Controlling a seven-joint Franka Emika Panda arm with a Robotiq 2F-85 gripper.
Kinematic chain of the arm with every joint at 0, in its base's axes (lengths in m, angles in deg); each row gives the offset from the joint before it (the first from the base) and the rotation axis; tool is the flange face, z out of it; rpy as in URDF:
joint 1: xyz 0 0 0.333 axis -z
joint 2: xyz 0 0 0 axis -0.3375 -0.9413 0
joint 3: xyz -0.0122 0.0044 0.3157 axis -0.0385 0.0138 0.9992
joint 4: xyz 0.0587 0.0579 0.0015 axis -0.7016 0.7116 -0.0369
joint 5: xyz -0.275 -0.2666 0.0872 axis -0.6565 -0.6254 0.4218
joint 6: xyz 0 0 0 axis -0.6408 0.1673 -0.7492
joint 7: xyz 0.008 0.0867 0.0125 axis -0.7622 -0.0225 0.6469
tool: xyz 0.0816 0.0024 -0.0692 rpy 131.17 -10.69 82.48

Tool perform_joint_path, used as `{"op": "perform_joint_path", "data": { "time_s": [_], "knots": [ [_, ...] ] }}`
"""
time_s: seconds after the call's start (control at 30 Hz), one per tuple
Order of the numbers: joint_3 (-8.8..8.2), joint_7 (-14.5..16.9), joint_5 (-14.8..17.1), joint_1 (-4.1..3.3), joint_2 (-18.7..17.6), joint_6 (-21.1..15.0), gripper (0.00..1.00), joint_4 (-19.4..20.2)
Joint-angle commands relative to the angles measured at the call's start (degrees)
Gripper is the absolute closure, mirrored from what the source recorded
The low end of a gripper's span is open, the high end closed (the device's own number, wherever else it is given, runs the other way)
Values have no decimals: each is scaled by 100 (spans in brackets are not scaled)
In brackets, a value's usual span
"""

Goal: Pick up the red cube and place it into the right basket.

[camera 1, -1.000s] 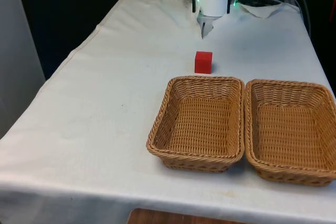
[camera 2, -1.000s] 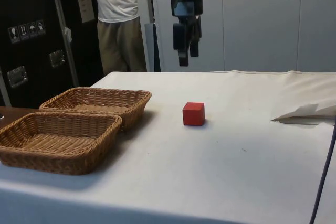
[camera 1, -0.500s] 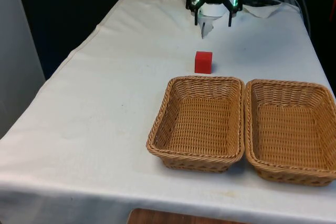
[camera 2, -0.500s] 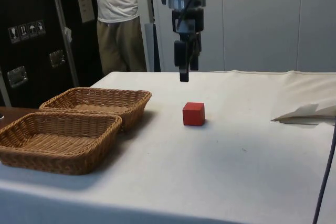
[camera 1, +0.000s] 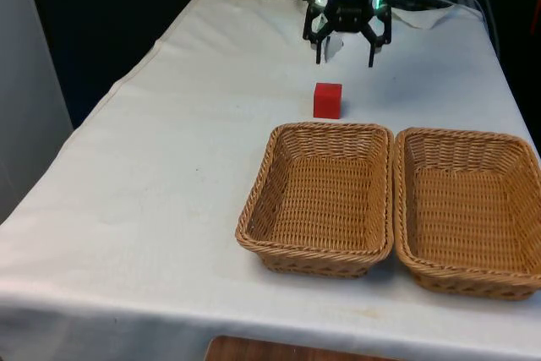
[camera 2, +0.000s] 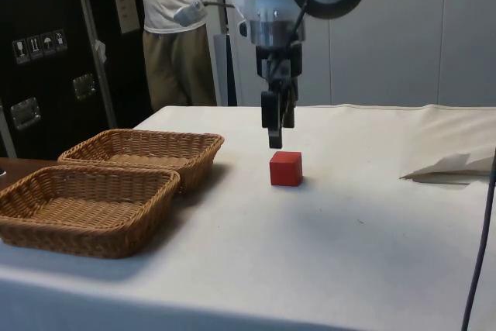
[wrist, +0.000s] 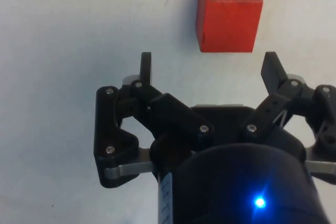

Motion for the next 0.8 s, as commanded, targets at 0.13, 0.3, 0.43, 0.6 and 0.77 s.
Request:
{"op": "perform_joint_path", "data": {
  "time_s": [0.13,0.3,0.43,0.6,0.77],
  "knots": [
    [29,86,138,-6,23,-46,0,34],
    [6,120,132,17,-23,-103,0,52],
    [-57,69,6,29,-120,-80,0,11],
    [0,476,476,86,-435,-390,0,6],
    [11,751,768,109,-688,-521,0,-74]
  ]
}}
